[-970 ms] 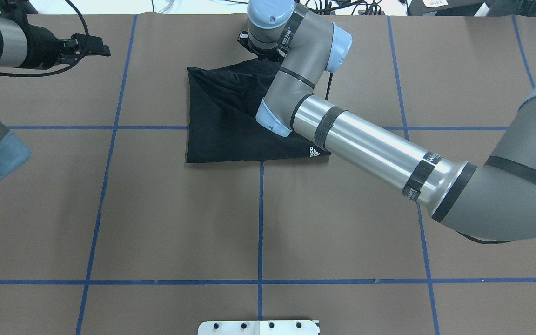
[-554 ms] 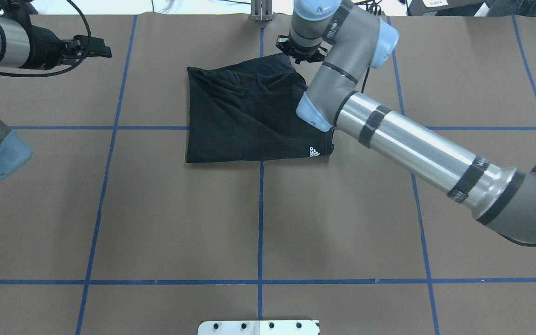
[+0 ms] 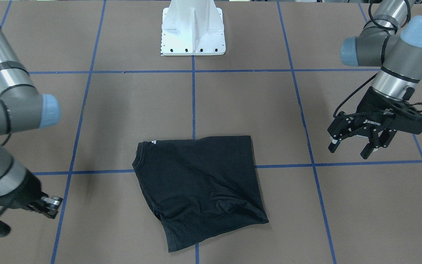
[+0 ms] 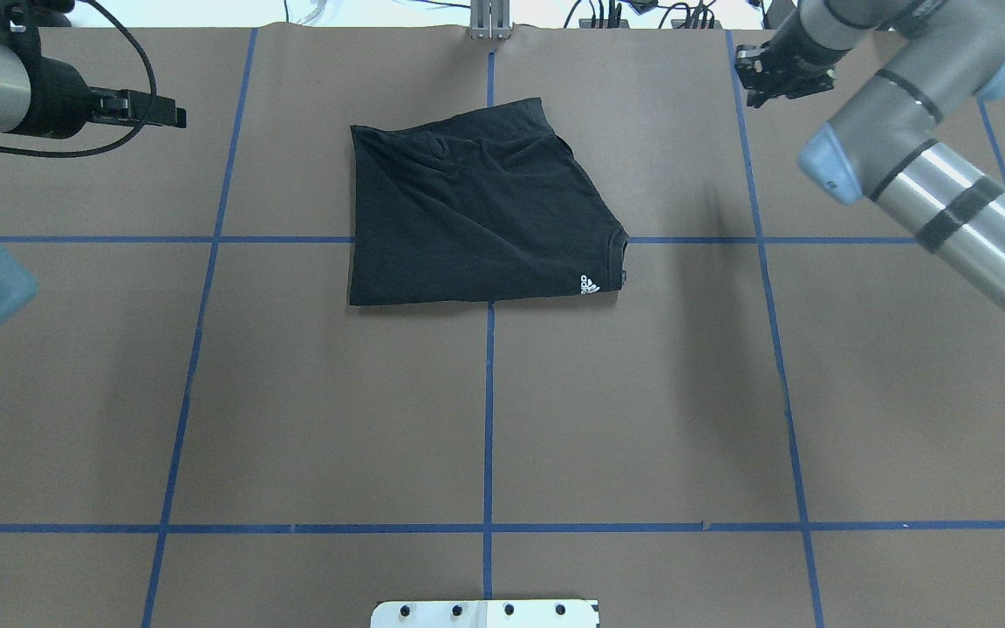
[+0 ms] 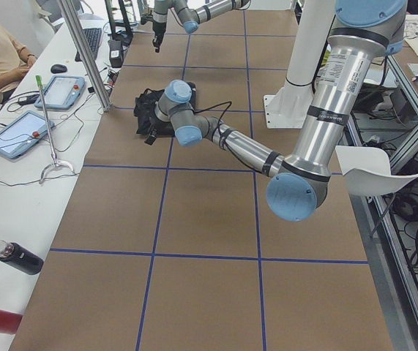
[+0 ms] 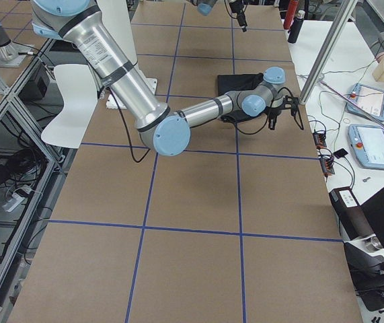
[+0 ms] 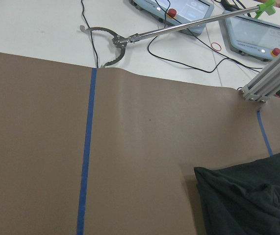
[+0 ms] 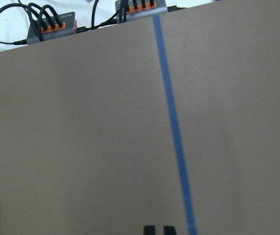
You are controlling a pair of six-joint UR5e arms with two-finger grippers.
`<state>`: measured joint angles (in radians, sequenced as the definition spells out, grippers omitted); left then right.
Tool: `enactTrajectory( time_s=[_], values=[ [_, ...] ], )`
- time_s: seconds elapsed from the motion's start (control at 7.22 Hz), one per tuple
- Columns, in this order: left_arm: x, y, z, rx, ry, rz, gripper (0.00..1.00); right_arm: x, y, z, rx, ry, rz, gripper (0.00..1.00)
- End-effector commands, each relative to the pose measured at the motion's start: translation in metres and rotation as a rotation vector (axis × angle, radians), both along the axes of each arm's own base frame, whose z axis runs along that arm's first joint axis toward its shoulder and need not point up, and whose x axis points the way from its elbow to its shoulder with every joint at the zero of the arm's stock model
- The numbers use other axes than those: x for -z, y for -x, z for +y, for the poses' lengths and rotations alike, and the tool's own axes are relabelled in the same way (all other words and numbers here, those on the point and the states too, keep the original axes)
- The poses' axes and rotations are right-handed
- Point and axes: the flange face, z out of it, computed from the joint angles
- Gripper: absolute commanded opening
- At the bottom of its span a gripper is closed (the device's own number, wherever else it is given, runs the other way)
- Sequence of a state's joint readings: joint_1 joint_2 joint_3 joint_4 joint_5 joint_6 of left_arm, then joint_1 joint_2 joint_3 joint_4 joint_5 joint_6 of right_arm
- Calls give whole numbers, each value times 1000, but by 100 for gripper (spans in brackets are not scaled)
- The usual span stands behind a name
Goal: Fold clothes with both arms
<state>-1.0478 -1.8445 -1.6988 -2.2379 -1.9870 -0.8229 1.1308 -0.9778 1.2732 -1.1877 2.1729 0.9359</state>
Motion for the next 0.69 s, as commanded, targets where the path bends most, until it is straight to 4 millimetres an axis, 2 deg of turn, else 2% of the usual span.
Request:
enactTrajectory(
  time_s=[0.0, 0.14, 0.28, 0.42, 0.55],
  values=[
    [-51, 67, 9, -123, -85, -102, 100, -47, -137, 34, 40, -14, -23, 100],
    [-70, 100, 15, -149, -92, -118, 100, -72, -169, 74, 98, -20, 27, 100],
    [-95, 120, 20, -205, -106, -206, 100, -108, -215, 113, 174, -35, 82, 100],
    [-120, 147, 21, -259, -101, -290, 100, -141, -248, 153, 252, -54, 116, 100],
    [-152, 155, 44, -318, -63, -301, 100, -178, -275, 189, 320, -90, 128, 100]
  ],
)
